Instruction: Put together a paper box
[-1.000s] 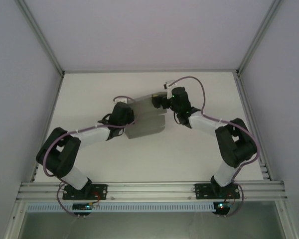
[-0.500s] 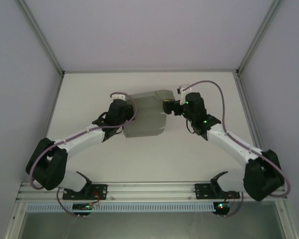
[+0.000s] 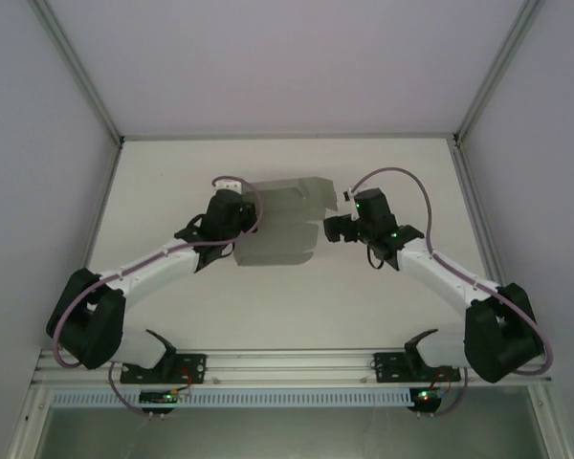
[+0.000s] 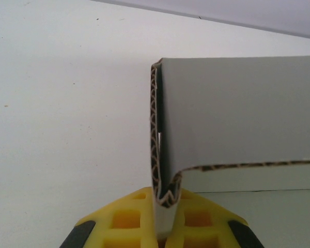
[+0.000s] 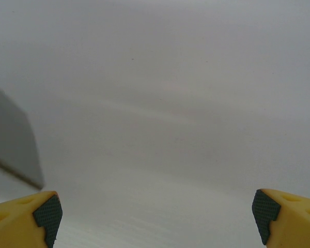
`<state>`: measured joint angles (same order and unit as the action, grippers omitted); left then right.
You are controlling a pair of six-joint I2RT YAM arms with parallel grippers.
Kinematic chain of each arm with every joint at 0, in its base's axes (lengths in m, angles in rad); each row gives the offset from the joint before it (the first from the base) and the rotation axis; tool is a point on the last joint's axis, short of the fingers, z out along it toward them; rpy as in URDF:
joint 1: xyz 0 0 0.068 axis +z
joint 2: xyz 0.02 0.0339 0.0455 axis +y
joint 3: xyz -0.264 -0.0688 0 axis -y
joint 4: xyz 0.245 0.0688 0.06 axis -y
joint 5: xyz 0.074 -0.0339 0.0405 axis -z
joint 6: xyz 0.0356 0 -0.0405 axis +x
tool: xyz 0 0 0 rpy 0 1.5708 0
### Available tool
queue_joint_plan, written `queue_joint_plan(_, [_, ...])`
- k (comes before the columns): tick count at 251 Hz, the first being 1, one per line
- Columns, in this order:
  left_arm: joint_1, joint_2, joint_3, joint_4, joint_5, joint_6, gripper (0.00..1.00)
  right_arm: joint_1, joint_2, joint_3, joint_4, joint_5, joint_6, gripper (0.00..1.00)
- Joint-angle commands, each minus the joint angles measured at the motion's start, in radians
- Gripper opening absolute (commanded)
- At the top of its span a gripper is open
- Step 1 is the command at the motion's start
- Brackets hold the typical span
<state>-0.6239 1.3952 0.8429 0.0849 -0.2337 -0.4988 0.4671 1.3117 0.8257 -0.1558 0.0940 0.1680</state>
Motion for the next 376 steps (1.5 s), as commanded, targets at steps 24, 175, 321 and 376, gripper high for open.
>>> queue_joint_plan(24, [-0.002,-0.024,0.02,-0.01,0.032,0.037,0.0,-0.006,0.066,0.1,0.097,0.008,-0.063,0.97])
queue_joint_plan(175, [-0.004,0.001,0.052,-0.05,0.008,0.037,0.0,0.107,0.225,0.222,0.142,-0.028,-0.205,0.97])
queue_joint_plan(321, [-0.005,-0.032,0.016,-0.042,-0.002,-0.011,0.0,0.224,0.199,0.182,0.203,0.289,-0.101,0.98])
queue_joint_plan(376, [-0.002,-0.025,0.004,-0.058,0.006,0.009,0.0,0.146,-0.015,0.063,0.089,0.0,-0.077,0.99])
